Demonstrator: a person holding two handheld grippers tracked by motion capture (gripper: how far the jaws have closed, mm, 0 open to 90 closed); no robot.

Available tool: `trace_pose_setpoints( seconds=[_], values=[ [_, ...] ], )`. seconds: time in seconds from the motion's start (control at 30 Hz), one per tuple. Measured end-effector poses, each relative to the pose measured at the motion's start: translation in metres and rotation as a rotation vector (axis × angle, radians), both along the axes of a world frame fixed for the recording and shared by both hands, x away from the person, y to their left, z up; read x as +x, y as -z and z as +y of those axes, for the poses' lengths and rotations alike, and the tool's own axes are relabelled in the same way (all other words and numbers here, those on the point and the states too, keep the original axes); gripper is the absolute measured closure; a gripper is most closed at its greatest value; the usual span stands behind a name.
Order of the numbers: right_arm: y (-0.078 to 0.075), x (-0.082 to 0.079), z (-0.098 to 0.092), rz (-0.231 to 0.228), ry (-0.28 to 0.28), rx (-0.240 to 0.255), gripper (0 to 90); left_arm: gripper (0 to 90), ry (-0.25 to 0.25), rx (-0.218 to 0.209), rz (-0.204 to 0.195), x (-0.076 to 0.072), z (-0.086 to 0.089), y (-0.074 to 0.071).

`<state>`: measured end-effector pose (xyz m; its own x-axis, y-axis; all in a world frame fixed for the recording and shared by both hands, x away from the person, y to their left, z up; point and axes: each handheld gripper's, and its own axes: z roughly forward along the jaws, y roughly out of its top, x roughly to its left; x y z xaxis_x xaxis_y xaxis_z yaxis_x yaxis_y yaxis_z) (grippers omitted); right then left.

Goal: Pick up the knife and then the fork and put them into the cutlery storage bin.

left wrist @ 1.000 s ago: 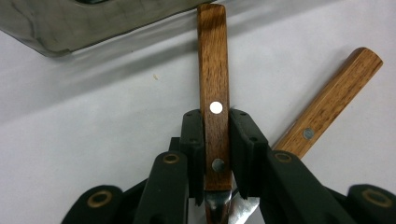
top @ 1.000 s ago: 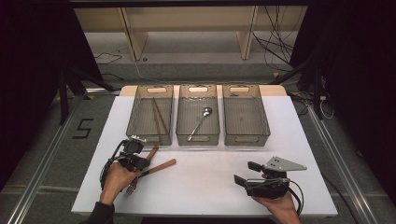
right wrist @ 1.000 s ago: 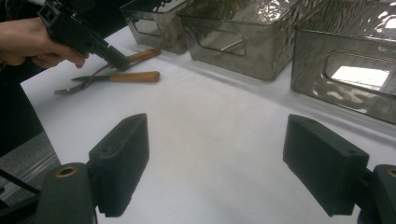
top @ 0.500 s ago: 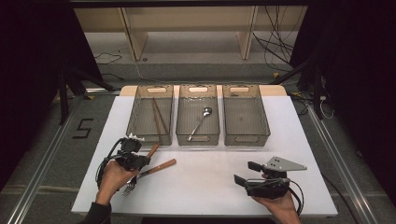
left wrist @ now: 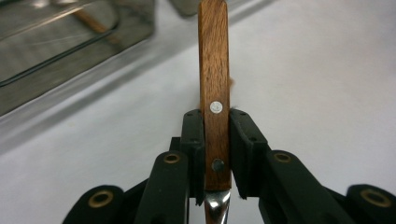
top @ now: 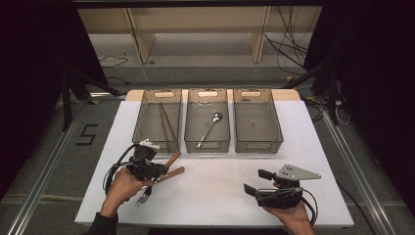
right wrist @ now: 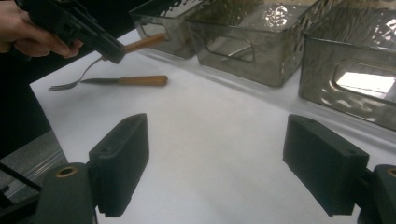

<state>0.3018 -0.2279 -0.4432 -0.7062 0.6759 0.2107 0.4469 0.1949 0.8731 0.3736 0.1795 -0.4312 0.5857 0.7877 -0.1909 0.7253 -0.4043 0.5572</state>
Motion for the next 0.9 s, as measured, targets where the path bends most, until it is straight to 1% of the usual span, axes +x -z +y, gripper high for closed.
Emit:
trace_pose_setpoints(
  seconds=[0.03, 0.1, 0.17, 0.23, 0.3, 0.37, 0.43, 0.5, 0.53, 0.67, 0.77, 0.87, 0.9],
  values=[
    [-0.001, 0.000, 0.001, -0.007, -0.006, 0.001, 23.3, 76.7, 0.009, -0.015, -0.002, -0.001, -0.004, -0.001],
    [-0.003, -0.001, 0.004, -0.019, -0.019, -0.001, 23.3, 76.7, 0.042, -0.018, -0.006, -0.003, -0.010, -0.005],
    [-0.006, -0.003, 0.008, -0.029, -0.028, -0.009, 23.3, 76.7, 0.077, -0.022, 0.003, -0.003, -0.017, -0.007],
    [-0.008, -0.004, 0.012, -0.054, -0.043, -0.026, 23.2, 76.7, 0.100, -0.034, 0.002, -0.003, -0.024, -0.008],
    [-0.012, -0.006, 0.019, -0.085, -0.062, -0.051, 23.3, 76.7, 0.134, -0.027, 0.007, -0.002, -0.032, -0.008],
    [-0.015, -0.008, 0.024, -0.110, -0.080, -0.074, 23.3, 76.7, 0.160, -0.034, 0.015, -0.002, -0.041, -0.008],
    [-0.017, -0.010, 0.031, -0.141, -0.097, -0.107, 23.3, 76.7, 0.189, -0.035, 0.016, -0.002, -0.048, -0.008],
    [-0.018, -0.010, 0.036, -0.167, -0.116, -0.135, 23.4, 76.7, 0.221, -0.036, 0.026, -0.002, -0.057, -0.007],
    [-0.019, -0.011, 0.040, -0.187, -0.126, -0.154, 23.5, 76.7, 0.233, -0.034, 0.028, -0.002, -0.061, -0.007],
    [-0.020, -0.011, 0.055, -0.241, -0.161, -0.222, 23.7, 76.6, 0.274, -0.042, 0.035, -0.002, -0.075, -0.007],
    [-0.019, -0.013, 0.065, -0.282, -0.191, -0.273, 24.2, 76.7, 0.305, -0.045, 0.046, -0.004, -0.082, -0.006],
    [-0.016, -0.015, 0.077, -0.337, -0.219, -0.343, 24.9, 76.7, 0.342, -0.046, 0.058, -0.007, -0.088, -0.006],
    [-0.015, -0.015, 0.080, -0.349, -0.231, -0.359, 25.1, 76.7, 0.351, -0.043, 0.061, -0.008, -0.090, -0.006]
  ],
)
